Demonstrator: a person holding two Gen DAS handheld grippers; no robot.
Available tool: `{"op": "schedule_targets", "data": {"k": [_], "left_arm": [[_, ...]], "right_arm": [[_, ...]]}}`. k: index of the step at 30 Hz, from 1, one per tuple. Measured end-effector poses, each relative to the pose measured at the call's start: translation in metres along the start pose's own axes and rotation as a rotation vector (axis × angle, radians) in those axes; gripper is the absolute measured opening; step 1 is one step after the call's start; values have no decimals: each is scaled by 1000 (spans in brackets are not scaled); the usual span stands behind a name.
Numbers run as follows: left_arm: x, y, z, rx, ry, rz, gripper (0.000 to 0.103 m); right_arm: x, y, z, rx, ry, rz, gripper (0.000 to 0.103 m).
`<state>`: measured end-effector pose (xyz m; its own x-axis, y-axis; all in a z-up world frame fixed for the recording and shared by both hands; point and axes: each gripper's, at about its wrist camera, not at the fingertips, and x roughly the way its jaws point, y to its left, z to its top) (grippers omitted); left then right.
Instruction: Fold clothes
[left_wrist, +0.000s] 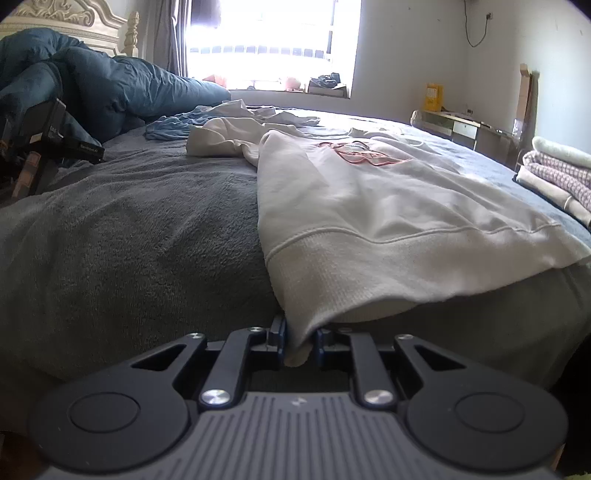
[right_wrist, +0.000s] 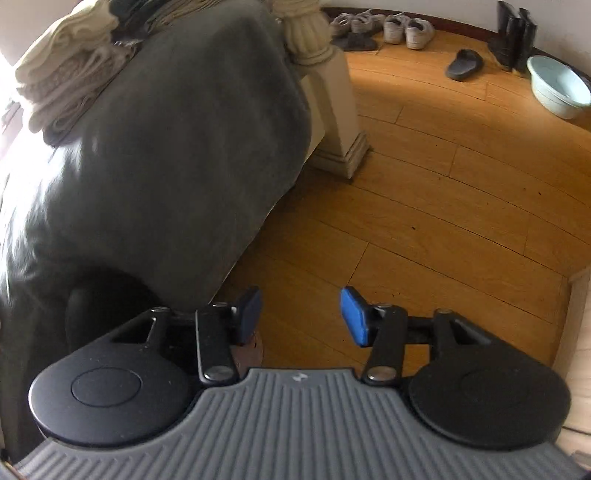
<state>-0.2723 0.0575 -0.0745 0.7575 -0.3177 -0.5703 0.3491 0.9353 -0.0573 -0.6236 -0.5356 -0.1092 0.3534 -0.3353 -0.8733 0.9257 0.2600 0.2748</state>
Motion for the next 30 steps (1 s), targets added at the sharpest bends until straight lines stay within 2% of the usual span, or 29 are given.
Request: {"op": "schedule_targets", "data": {"k": [2,4,6,8,11,13,17,20,25,28,30], "left_arm": [[0,0,0,1,1,0,16],[0,1,0,0,-1,0,16],[0,0,0,0,-4,0,16],[1,0,0,-4,-7,-1,16],[1,1,-1,-12,-10,-6,16],[0,1,-1,-18,-13,-10,16],[0,2,-2,-21,-21,-16,17],[0,3,-2,-32,-23,-24,17],[1,3,-2,-37,-31,-30,18],[2,3,-3,-36,-39,-29,18],[3,2,-2,-41,-45,-29,19]], "right_arm": [[2,7,4,0,-8,-1,57],[3,17,8,-14,-20,2,57],[-7,40,7,-107,-102,14,57],[-27,82,-8,-385,-275,80,57],[-51,163,-61,-902,-515,154,60],[-52,196,-85,-1079,-588,198,61],[-49,232,-90,-1132,-588,309,61],[-52,241,-93,-1147,-586,388,64],[-68,256,-119,-1227,-615,453,65],[-74,258,-124,-1222,-582,554,67],[-77,262,-122,-1151,-507,681,67]]}}
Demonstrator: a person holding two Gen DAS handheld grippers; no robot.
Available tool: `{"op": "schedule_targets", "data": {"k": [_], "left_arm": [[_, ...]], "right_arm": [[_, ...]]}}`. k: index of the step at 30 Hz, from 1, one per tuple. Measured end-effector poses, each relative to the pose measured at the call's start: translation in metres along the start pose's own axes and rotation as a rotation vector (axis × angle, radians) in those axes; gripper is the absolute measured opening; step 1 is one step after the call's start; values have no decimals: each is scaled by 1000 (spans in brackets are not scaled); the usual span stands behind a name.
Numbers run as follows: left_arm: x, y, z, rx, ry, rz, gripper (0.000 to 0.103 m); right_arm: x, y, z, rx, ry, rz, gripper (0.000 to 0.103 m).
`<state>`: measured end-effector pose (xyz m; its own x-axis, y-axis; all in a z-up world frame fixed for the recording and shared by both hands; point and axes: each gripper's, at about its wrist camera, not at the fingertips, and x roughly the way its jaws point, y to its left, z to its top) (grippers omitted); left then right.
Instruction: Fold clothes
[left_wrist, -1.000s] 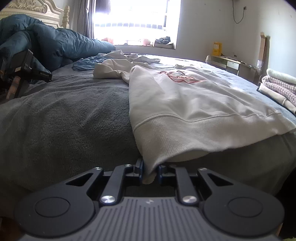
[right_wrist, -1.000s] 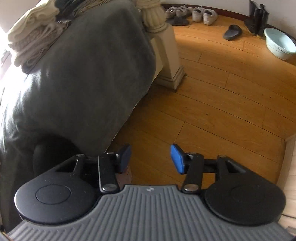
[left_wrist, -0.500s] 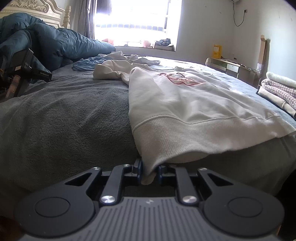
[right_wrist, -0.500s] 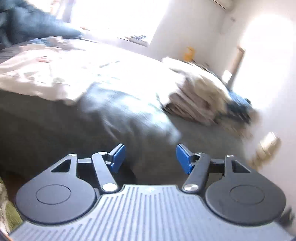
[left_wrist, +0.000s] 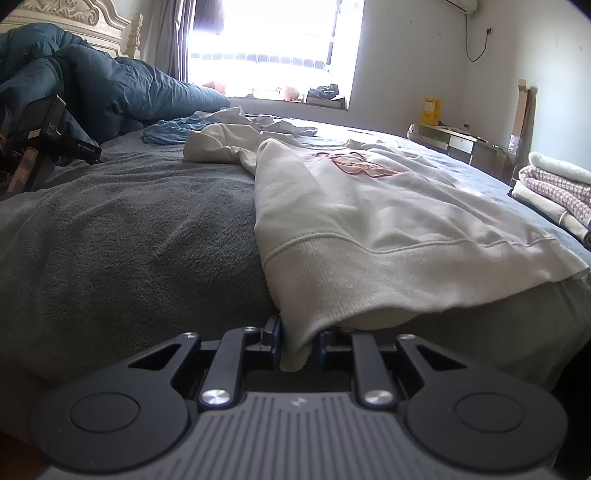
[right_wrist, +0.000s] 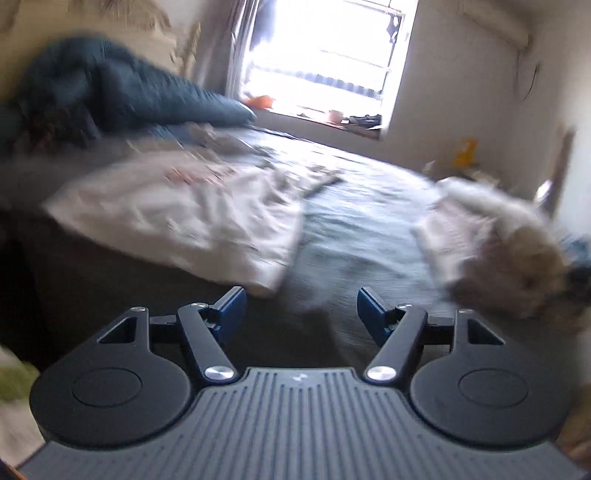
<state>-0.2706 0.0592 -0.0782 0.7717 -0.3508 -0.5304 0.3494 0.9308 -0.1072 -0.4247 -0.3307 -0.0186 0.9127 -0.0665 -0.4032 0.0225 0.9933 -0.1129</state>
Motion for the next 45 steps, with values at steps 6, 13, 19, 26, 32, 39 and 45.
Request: {"op": "schedule_targets", "data": {"k": [6,13,19,26,32,39,45], "left_arm": [[0,-2,-1,-24,-19,15,22],[-1,-6,-4,-16,-62,27,22],[0,-1,-5,-40,-73,3,24],[2,-3,-5,-40,-78,22,22],[5,-9,-5,-50,-87,63,14],[6,-8,-5,-37,-83,64,13],[0,-10,-3,-19,-92,66,13]], "right_arm": [[62,47,5,22,-79,249,65],[122,81,17,-160,1,178,50],[129,9,28,145,59,36,50],[183,-35,40,338,120,79,47],[257,-30,54,259,267,122,19],[250,-53,40,299,240,1,1],[209,-56,45,338,123,-32,11]]}}
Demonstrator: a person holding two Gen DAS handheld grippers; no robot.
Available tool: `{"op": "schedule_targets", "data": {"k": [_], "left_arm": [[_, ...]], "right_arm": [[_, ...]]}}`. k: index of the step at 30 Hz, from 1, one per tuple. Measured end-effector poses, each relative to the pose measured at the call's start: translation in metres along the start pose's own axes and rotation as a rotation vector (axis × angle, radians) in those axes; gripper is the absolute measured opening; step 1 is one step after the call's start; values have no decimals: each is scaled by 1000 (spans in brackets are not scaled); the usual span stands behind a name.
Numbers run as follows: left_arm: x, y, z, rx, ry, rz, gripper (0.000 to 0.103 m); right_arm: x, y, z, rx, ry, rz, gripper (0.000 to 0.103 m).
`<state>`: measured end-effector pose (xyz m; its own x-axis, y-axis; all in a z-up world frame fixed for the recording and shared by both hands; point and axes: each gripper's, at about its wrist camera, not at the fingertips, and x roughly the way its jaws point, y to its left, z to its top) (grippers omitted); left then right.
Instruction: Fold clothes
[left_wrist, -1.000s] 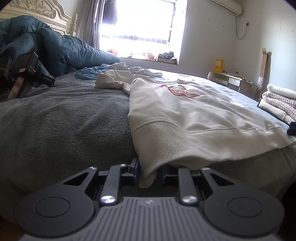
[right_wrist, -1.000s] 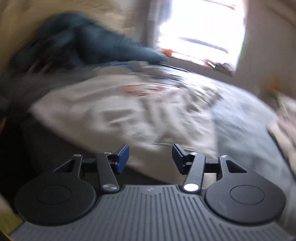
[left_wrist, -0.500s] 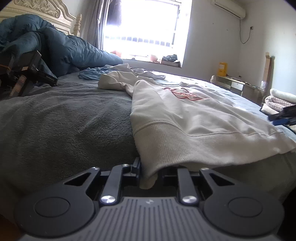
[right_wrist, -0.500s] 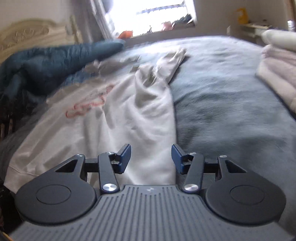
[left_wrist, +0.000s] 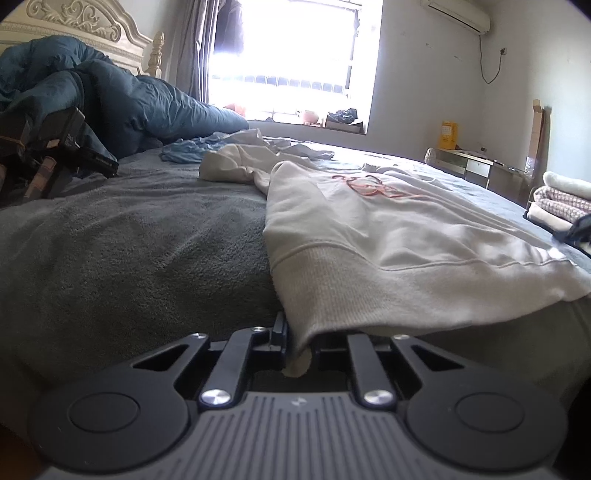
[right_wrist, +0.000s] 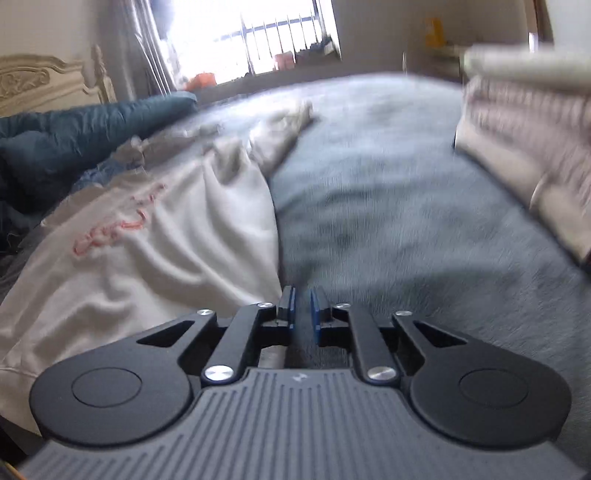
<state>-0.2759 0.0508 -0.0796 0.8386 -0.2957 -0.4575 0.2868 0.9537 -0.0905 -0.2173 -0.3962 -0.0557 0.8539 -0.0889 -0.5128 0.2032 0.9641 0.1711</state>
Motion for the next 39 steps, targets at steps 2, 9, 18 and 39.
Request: {"op": "schedule_targets", "data": {"k": [2,9,18,39], "left_arm": [[-5,-2,-1,12,-13,3,12],[-26,-13,2,67,-89,15,11],[-46,-16,22,94,-195,-57,11],[29,11,52,-226,-64,-427,44]], "right_arm": [[-29,29,0,-126,-84,65,15],[-71,197,-67,-744,-116,543,42],[-55,287,-90,-921,-131,608,7],[44,153,-8,440,327,735,5]]}}
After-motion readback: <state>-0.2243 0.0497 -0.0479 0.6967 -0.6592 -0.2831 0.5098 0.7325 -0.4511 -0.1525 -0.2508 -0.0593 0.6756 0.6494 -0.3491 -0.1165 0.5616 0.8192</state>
